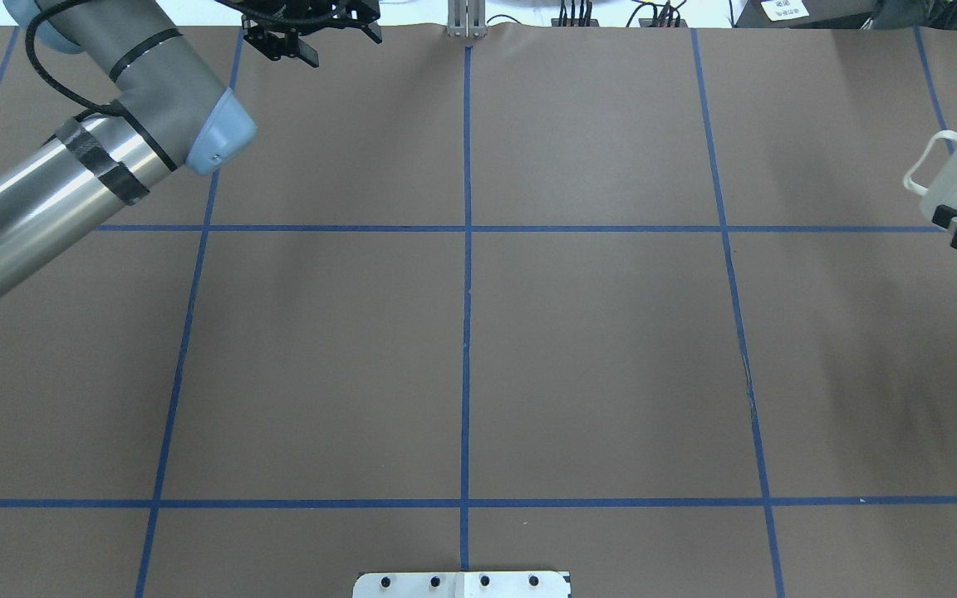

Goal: Left arm hands cup to right arm to dump lemon

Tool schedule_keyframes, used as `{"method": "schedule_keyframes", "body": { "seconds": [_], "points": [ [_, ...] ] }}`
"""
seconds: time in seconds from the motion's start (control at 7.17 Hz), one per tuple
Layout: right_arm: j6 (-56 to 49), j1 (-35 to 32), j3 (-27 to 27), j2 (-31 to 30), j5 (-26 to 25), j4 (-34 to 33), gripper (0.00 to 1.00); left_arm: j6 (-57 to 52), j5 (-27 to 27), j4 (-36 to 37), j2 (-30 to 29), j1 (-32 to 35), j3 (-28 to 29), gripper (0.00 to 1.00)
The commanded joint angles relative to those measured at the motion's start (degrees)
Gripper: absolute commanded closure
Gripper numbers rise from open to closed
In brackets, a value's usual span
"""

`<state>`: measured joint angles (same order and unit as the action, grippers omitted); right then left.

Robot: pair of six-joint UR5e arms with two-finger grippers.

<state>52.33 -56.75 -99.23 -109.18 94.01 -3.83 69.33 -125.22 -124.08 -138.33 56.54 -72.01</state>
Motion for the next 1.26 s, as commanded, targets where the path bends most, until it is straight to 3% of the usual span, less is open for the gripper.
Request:
{"method": "schedule_keyframes", "body": {
  "seconds": [0.0, 0.14, 0.7, 1.12],
  "points": [
    [11.9, -8.9, 11.4, -1.0, 13.0, 17.5, 0.74, -0.9, 0.2, 1.2, 3.4, 0.2, -4.6, 0.00],
    [17.2, -12.4, 17.4, -1.0, 17.6, 26.7, 0.74, -0.9, 0.2, 1.3, 3.4, 0.1, -5.0, 0.00],
    [37.1, -19.1, 25.5, -2.6, 23.5, 43.9, 0.74, -0.8, 0.2, 1.6, 3.4, -0.3, -5.1, 0.00],
    [51.6, -22.6, 29.4, -2.1, 24.6, 46.9, 0.74, -0.8, 0.2, 1.6, 3.5, -0.3, -5.9, 0.00]
  ]
}}
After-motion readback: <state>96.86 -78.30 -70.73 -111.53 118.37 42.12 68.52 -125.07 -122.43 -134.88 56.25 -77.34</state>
